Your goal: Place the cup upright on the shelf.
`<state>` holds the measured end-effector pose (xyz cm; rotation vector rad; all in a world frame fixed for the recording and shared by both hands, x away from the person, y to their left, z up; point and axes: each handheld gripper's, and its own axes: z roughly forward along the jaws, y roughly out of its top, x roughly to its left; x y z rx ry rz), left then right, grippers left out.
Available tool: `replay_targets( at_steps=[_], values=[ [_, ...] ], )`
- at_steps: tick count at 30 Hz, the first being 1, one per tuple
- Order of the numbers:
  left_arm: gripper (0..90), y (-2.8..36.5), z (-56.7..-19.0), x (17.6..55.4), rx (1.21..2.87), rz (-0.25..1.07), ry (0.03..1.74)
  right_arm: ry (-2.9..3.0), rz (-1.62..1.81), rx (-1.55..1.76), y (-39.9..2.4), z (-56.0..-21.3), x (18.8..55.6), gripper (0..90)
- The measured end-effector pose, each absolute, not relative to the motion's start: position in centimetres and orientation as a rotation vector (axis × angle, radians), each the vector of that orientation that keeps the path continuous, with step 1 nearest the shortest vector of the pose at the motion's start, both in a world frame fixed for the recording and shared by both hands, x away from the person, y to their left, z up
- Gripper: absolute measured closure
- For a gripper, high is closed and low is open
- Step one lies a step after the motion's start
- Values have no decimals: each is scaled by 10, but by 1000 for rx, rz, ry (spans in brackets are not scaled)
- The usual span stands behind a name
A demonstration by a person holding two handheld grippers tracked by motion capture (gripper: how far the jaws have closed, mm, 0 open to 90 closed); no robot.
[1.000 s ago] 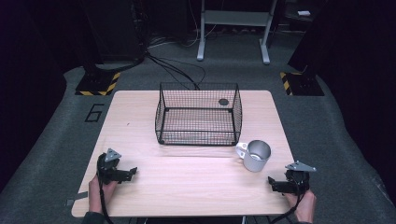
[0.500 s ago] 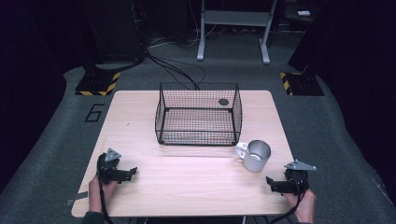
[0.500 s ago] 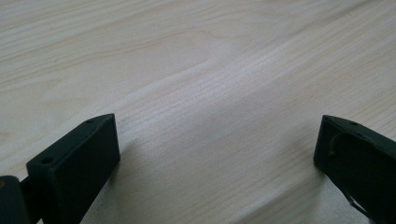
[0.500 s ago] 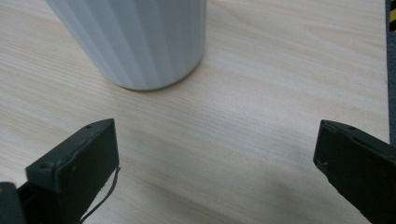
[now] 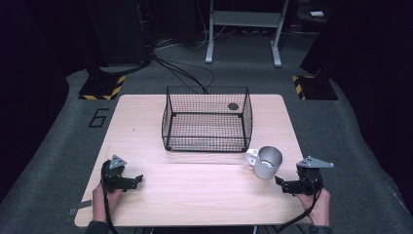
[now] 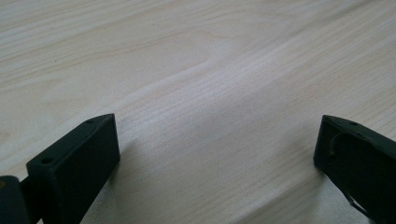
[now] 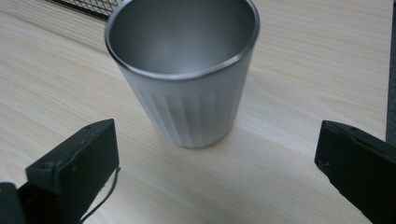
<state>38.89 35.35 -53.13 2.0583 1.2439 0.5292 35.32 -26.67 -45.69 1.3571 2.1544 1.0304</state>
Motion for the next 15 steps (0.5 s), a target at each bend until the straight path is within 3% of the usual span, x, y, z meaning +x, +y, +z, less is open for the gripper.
replay_targets(
  at_steps=[15],
  values=[
    [3, 353, -532, 389, 2050, 541, 1242, 2224, 1011, 1278, -243, -438, 383, 0]
  ],
)
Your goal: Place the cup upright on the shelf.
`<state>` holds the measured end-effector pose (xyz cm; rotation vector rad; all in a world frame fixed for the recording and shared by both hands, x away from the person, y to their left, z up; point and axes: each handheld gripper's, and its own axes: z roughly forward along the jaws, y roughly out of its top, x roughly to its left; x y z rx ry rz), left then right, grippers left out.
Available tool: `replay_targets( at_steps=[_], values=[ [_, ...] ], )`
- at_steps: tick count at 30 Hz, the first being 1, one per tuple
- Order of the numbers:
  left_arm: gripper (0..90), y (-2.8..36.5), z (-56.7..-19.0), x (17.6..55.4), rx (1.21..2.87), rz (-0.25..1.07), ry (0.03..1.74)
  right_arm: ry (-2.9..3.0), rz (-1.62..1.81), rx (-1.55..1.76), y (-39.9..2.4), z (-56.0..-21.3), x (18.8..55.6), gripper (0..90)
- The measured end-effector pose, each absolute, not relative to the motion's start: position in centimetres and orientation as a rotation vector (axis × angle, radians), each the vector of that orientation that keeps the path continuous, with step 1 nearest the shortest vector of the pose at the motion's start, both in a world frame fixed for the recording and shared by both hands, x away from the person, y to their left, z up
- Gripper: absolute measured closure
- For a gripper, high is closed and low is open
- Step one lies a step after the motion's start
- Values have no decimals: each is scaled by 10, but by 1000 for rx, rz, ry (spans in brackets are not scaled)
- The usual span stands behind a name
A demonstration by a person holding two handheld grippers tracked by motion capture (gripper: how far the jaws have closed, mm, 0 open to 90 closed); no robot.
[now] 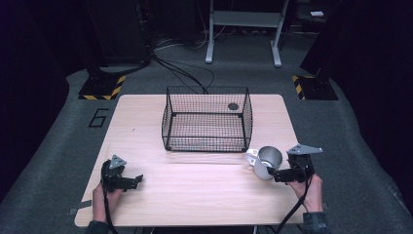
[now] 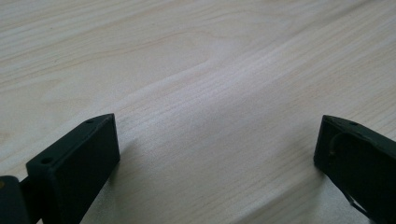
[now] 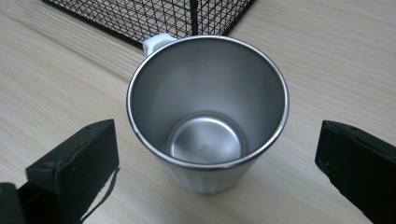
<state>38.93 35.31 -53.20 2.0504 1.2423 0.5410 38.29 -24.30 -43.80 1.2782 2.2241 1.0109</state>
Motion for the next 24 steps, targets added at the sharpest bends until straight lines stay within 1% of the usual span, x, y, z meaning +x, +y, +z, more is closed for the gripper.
replay_targets(
  at_steps=[13, 18, 19, 24],
  values=[
    [3, 353, -532, 389, 2050, 541, 1242, 2309, 960, 1248, -225, -445, 412, 0],
    [3, 353, -532, 389, 2052, 541, 1239, 2325, 938, 1243, -219, -451, 418, 0],
    [3, 353, -532, 389, 2052, 541, 1239, 2318, 938, 1286, -217, -452, 418, 0],
    [3, 353, -532, 389, 2052, 541, 1239, 2322, 946, 1254, -217, -455, 422, 0]
  ],
)
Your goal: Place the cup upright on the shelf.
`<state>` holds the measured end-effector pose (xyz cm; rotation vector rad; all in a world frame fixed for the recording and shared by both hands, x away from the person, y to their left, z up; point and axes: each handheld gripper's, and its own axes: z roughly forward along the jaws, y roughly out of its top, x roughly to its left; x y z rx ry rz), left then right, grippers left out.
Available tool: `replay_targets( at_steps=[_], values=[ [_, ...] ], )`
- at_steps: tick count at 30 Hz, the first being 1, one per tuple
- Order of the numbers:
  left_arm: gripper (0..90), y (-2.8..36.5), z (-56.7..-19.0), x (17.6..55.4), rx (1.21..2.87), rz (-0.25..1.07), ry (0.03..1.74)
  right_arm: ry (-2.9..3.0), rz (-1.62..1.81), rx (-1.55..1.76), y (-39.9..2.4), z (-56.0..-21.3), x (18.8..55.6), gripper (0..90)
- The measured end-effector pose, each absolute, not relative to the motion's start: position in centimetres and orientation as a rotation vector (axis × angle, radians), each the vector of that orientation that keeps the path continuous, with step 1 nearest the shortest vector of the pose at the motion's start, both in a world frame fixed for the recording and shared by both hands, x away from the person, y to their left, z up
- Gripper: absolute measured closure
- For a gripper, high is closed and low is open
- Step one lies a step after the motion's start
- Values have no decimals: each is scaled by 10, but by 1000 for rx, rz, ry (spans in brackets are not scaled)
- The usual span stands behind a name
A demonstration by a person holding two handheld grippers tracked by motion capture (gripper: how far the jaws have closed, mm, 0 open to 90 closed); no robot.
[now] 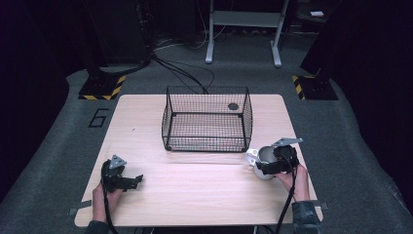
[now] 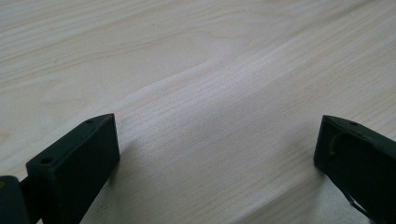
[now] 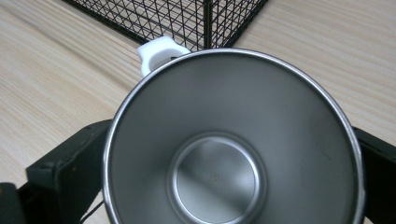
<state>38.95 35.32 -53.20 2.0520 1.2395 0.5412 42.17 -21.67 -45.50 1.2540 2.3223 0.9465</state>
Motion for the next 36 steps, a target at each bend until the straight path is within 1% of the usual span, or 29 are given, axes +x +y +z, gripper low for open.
replay_targets(
  at_steps=[5, 6, 9, 26, 36],
  values=[
    [3, 353, -532, 389, 2052, 541, 1239, 2320, 945, 1260, -217, -457, 423, 4],
    [3, 353, -532, 389, 2052, 541, 1239, 2320, 950, 1264, -217, -457, 423, 24],
    [3, 353, -532, 389, 2052, 542, 1240, 2302, 949, 1306, -215, -456, 421, 47],
    [3, 353, -532, 389, 2052, 541, 1240, 2315, 965, 1252, -218, -456, 417, 57],
    [3, 353, -532, 389, 2052, 541, 1239, 2306, 968, 1250, -215, -446, 410, 57]
  ],
)
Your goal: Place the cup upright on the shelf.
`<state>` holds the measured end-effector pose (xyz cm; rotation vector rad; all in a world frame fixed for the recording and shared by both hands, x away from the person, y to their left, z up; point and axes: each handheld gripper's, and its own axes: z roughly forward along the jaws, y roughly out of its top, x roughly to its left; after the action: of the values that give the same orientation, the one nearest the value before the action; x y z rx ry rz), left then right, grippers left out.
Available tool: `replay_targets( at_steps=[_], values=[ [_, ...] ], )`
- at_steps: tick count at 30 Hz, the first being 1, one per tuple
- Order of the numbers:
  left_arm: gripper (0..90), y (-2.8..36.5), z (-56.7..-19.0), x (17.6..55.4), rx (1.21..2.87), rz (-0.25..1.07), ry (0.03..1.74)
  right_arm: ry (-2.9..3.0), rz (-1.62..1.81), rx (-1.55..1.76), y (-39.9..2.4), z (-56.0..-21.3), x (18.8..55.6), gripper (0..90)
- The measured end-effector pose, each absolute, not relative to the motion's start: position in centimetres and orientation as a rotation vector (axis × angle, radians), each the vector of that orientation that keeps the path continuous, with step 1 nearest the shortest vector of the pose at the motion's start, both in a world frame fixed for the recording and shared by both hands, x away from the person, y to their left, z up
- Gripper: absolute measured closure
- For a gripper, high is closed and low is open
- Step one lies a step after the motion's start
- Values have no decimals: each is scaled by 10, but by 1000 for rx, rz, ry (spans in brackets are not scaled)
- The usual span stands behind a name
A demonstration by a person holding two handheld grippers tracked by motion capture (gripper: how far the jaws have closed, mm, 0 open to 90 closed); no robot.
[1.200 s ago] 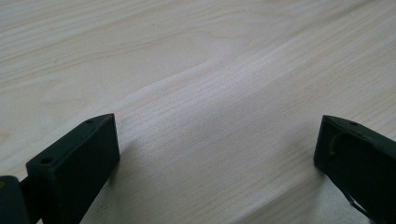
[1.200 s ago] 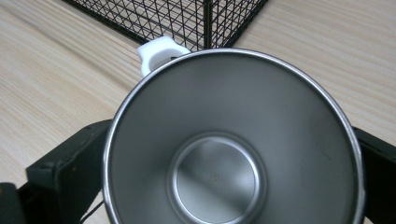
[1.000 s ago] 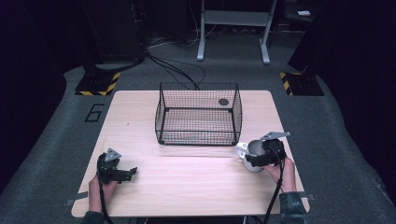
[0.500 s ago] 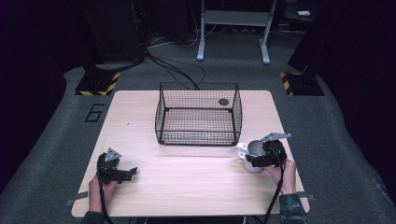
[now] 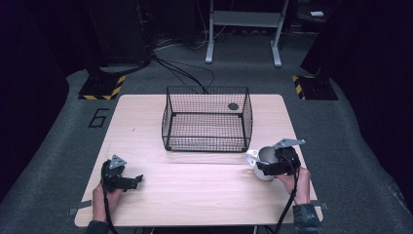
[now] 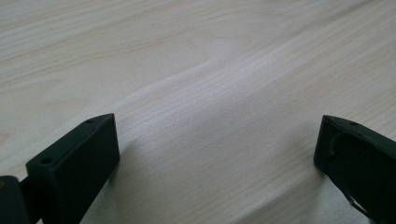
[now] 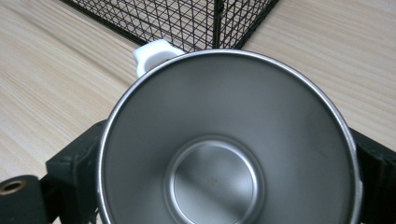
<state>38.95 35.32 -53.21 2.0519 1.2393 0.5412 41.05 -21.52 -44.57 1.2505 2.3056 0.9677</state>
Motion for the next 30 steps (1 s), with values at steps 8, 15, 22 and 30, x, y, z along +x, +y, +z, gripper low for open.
replay_targets(
  at_steps=[8, 15, 22, 30],
  values=[
    [3, 353, -532, 389, 2051, 542, 1240, 2304, 996, 1229, -214, -435, 407, 57],
    [3, 353, -532, 389, 2052, 541, 1241, 2323, 1007, 1206, -209, -427, 406, 57],
    [3, 354, -532, 389, 2063, 539, 1237, 2359, 1020, 1164, -199, -419, 405, 57],
    [4, 354, -532, 389, 2064, 538, 1238, 2395, 1045, 1099, -180, -402, 406, 58]
  ],
)
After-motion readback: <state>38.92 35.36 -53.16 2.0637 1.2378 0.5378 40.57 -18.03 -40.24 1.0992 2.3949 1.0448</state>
